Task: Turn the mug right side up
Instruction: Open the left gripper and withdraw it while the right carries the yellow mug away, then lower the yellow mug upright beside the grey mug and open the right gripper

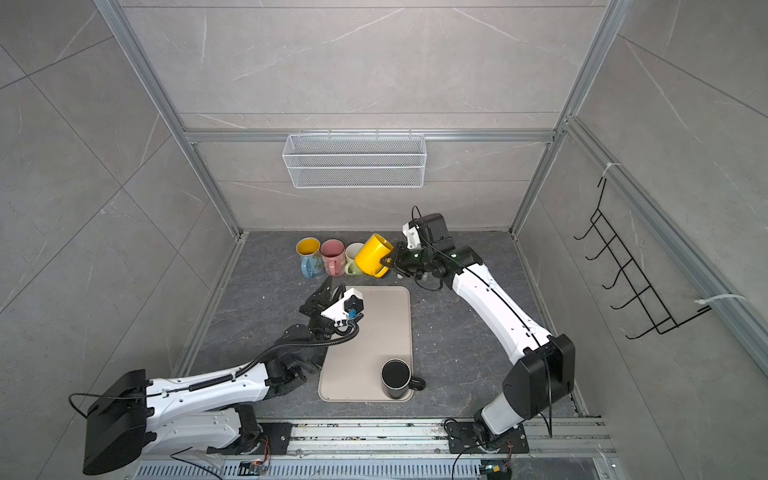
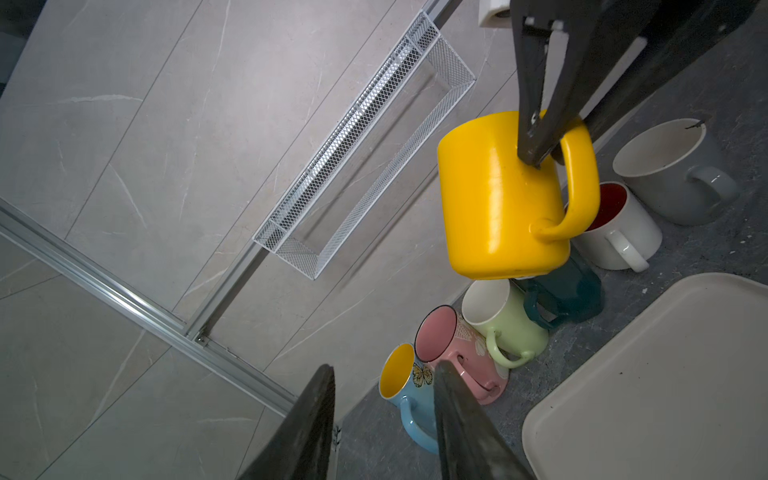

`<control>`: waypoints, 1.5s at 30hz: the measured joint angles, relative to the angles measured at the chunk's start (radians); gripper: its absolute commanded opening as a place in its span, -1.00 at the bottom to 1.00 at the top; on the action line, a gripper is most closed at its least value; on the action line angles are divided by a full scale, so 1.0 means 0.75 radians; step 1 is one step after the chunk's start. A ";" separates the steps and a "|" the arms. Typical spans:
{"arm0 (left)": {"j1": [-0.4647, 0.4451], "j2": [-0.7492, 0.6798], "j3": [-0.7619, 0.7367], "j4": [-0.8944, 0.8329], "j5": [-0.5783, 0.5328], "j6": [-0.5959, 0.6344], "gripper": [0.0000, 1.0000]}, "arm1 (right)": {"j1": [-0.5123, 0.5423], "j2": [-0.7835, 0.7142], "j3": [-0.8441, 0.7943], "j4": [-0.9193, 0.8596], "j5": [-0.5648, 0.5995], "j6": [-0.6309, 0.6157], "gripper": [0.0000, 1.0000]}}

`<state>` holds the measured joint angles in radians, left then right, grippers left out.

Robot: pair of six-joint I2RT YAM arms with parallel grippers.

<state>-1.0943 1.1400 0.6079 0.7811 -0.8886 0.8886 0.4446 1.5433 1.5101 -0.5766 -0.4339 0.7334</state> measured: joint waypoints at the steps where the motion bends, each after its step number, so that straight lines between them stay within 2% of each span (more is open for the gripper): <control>1: 0.004 -0.018 0.013 -0.051 0.003 -0.046 -0.10 | 0.000 -0.014 -0.011 -0.009 0.018 -0.013 -1.00; 6: 0.099 -0.121 0.170 -0.457 0.074 -0.425 -0.08 | 0.000 -0.092 -0.107 -0.042 0.128 -0.082 -1.00; 11: 0.227 -0.161 0.289 -0.752 0.186 -0.756 0.05 | 0.006 -0.160 -0.212 -0.116 0.271 -0.154 -1.00; 17: 0.431 -0.095 0.433 -1.081 0.468 -1.124 0.06 | 0.049 -0.229 -0.276 -0.229 0.485 -0.244 -1.00; 22: 0.564 -0.031 0.483 -1.207 0.676 -1.338 0.06 | 0.107 -0.257 -0.333 -0.287 0.667 -0.298 -1.00; 26: 0.642 -0.002 0.498 -1.276 0.846 -1.463 0.06 | 0.134 -0.257 -0.390 -0.314 0.783 -0.317 -1.00; 32: 0.719 0.034 0.526 -1.313 1.010 -1.585 0.06 | 0.148 -0.258 -0.490 -0.299 0.893 -0.322 -1.00; 45: 0.765 0.038 0.526 -1.311 1.095 -1.693 0.06 | 0.150 -0.256 -0.714 -0.075 0.994 -0.342 -1.00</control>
<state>-0.5201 1.1687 1.0023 -0.2020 -0.0677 -0.3809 0.5571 1.3514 0.9745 -0.6327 0.3119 0.4767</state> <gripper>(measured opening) 0.530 0.161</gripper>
